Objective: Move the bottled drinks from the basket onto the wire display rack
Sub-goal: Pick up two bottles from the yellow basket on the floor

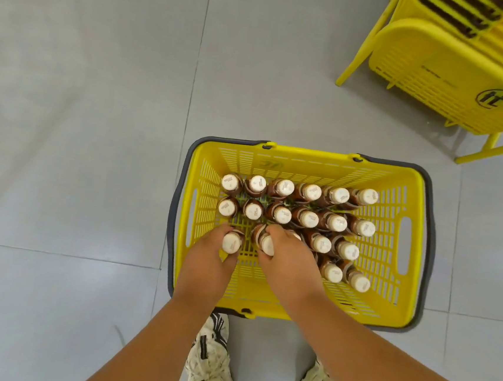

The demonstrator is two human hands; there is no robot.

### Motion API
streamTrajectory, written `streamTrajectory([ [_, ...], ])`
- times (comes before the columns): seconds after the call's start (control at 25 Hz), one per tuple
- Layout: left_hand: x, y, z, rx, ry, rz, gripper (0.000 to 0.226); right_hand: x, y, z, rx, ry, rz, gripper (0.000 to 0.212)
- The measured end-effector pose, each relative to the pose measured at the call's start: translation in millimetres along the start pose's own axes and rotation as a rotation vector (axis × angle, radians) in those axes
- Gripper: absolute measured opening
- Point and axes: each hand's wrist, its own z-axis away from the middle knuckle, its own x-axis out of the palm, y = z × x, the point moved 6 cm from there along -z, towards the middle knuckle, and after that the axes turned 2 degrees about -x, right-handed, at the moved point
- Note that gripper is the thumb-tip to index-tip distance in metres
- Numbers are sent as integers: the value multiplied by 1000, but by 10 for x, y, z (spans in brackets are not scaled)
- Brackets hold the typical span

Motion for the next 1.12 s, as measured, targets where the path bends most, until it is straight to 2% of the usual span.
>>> streamTrajectory([
  [0.24,-807,905,540,7,57,102,29,-1024,-390,748,-13,134,-234,51],
  [0.4,-1602,1763,956,58,131,170,23,-1876,-815,1280,-7,251,-449,34],
  [0.68,-2856,3270,1854,253,169,226,39,-3528,-1744,2474,-154,376,-602,30],
  [0.8,-3336,3909,2289,355,130,270,45,-4220,-2157,3001,-257,441,-610,37],
  [0.92,-3785,4432,2671,426,109,291,33,-4851,-2577,3430,-328,465,-597,46],
  [1.12,-4494,5056,3224,439,151,297,27,-5661,-3091,3900,-419,487,-611,40],
])
